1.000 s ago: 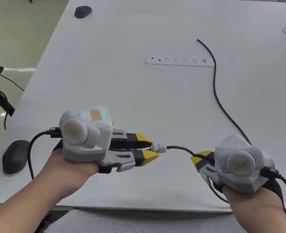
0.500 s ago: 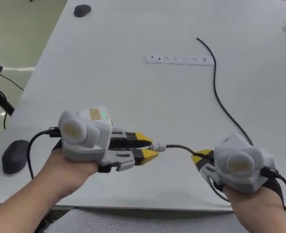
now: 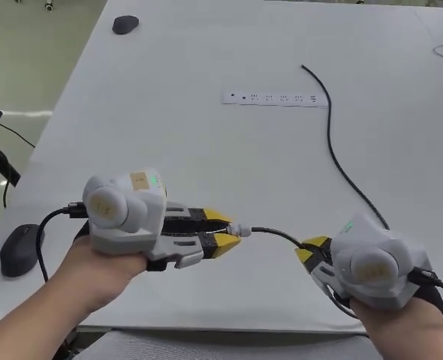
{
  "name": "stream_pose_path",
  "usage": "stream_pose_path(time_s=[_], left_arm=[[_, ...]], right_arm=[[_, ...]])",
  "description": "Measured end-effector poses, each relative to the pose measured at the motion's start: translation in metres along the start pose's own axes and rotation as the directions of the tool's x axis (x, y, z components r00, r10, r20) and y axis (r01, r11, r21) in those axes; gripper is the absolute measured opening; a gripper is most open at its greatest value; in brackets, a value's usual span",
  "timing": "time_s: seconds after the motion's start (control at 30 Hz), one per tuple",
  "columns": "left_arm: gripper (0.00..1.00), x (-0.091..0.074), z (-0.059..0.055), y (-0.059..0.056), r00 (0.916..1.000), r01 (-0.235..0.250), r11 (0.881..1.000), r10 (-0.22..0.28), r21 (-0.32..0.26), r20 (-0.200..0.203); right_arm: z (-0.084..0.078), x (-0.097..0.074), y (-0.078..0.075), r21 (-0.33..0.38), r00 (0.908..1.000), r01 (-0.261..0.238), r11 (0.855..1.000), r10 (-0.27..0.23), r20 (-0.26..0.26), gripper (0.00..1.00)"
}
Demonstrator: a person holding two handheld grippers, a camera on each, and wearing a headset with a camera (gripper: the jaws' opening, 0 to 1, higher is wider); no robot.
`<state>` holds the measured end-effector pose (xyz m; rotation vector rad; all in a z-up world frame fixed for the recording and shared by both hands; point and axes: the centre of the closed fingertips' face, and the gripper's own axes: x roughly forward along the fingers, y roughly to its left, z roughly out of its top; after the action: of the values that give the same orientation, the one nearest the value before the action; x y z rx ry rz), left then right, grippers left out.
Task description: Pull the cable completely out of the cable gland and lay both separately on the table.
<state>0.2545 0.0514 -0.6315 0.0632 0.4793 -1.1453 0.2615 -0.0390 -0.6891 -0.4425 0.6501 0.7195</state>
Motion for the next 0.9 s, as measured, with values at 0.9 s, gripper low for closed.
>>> stream_pose_path(time_s=[0.9], left_arm=[[0.15,0.003,-0.003,-0.009,0.9998,0.011,1.000,-0.011,0.000,-0.015]], right_arm=[[0.063,-0.004,0.045,-0.304,0.9906,-0.094,0.948,0.120,0.066,0.11]])
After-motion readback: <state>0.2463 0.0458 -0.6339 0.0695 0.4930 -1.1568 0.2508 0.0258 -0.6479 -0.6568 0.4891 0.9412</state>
